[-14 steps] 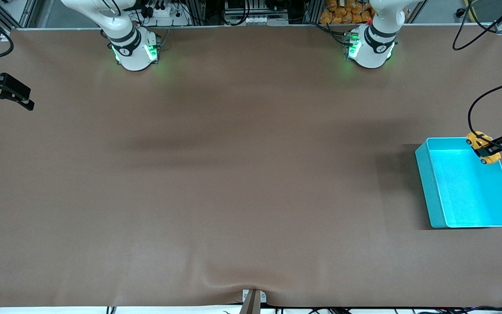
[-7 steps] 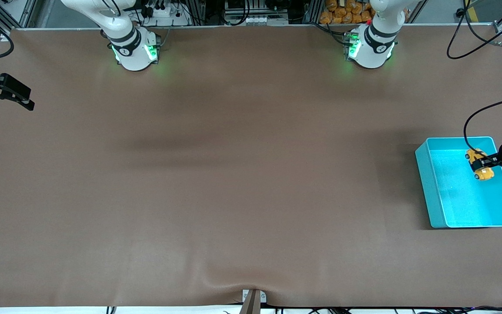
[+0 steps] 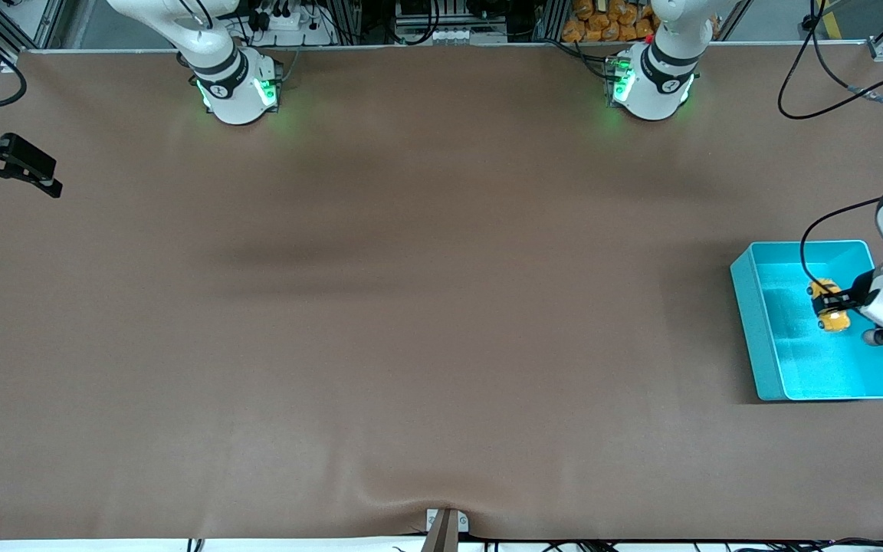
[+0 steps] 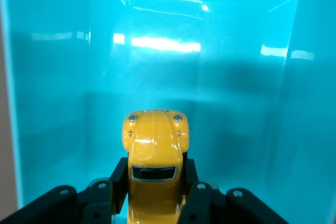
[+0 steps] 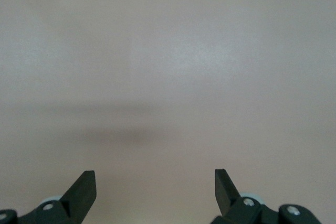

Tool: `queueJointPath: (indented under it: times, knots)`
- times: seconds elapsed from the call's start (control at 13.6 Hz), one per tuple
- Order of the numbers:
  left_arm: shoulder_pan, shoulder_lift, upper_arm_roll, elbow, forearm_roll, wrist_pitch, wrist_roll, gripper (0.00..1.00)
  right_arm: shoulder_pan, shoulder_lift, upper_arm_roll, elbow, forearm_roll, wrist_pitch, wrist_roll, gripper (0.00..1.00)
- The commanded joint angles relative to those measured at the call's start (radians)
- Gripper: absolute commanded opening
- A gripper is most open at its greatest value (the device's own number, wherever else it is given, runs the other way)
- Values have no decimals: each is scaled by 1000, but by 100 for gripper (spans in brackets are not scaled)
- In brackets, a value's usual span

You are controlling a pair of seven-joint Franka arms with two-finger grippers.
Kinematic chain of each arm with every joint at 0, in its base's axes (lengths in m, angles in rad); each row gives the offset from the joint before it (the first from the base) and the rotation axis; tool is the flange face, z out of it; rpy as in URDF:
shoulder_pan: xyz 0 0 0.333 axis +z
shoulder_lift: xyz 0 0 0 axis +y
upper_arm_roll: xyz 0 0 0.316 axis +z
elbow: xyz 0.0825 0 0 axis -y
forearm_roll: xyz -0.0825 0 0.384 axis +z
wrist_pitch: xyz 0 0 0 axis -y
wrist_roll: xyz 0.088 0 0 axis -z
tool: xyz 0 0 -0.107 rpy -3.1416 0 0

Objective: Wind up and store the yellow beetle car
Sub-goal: 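Lower the car into the cyan bin and open the left gripper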

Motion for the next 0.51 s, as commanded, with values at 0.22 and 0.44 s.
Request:
queueJointPath:
  times: [0.22,0.44]
  knots:
    - [3,133,-7,78,59,36,20,0,-3,-13,6,-15,0,17,-12,100]
    - [0,182,-7,109,67,39,19,0,-2,-13,6,-15,-2,17,-12,100]
